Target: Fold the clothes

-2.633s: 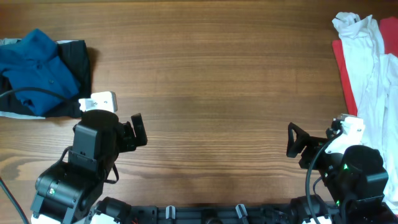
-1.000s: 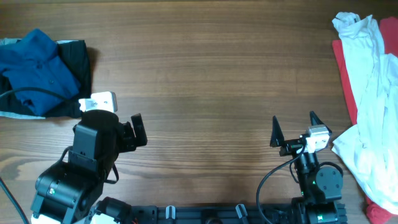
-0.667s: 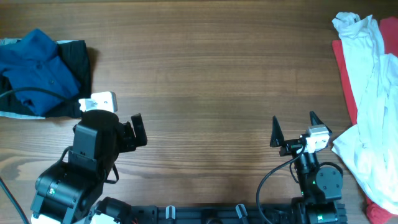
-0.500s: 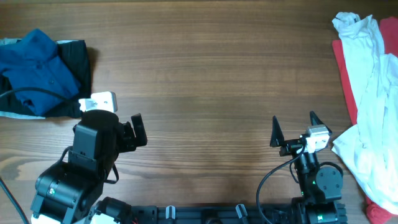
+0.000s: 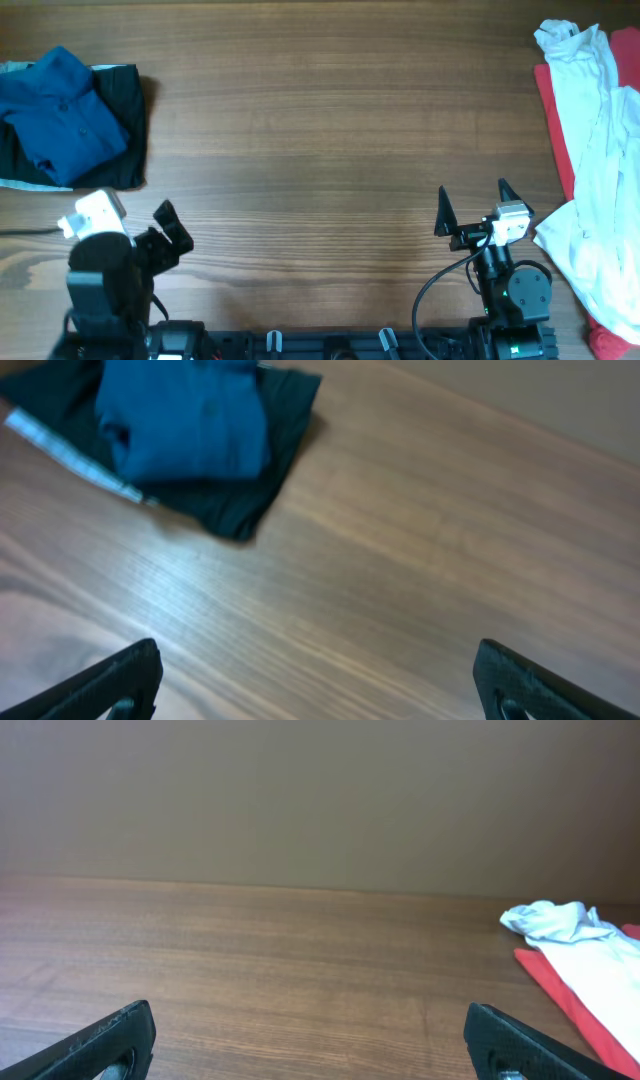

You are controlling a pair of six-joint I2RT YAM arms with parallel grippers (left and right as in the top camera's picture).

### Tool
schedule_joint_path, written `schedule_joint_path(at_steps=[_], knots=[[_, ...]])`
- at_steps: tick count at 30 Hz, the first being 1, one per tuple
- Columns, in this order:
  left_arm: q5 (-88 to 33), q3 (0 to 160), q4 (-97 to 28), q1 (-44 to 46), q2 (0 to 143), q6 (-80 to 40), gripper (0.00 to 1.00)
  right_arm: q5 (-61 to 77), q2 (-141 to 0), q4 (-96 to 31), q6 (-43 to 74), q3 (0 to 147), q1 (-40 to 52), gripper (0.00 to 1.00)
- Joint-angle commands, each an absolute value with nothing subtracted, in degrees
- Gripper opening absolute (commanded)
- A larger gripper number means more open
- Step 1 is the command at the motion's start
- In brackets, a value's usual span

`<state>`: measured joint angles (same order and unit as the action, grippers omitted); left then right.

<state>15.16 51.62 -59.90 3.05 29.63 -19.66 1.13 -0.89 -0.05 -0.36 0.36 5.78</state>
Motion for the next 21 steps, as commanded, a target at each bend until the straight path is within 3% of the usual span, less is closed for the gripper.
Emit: schedule_joint_path(at_steps=[1,12,18,21], knots=[[13.9,40.8,-51.9,1.9,21.7,-19.5,1.00,2.0,-0.2,0.1,-1.4,0.3,5.5,1.00],[4.4,13.3,-19.4,1.6,3.2,-16.9,1.00,2.0,-0.2,0.1,-1.4,0.3,5.5,1.00],[-0.6,4.4,-0.2,1.6,0.1,-10.6,1.00,2.0,-0.2,0.1,-1.4,0.3,5.5,1.00],[-1.5,1.6,3.7,1.6,0.1,-7.7,1.00,2.0,-0.2,0.1,-1.4,0.3,5.5,1.00]])
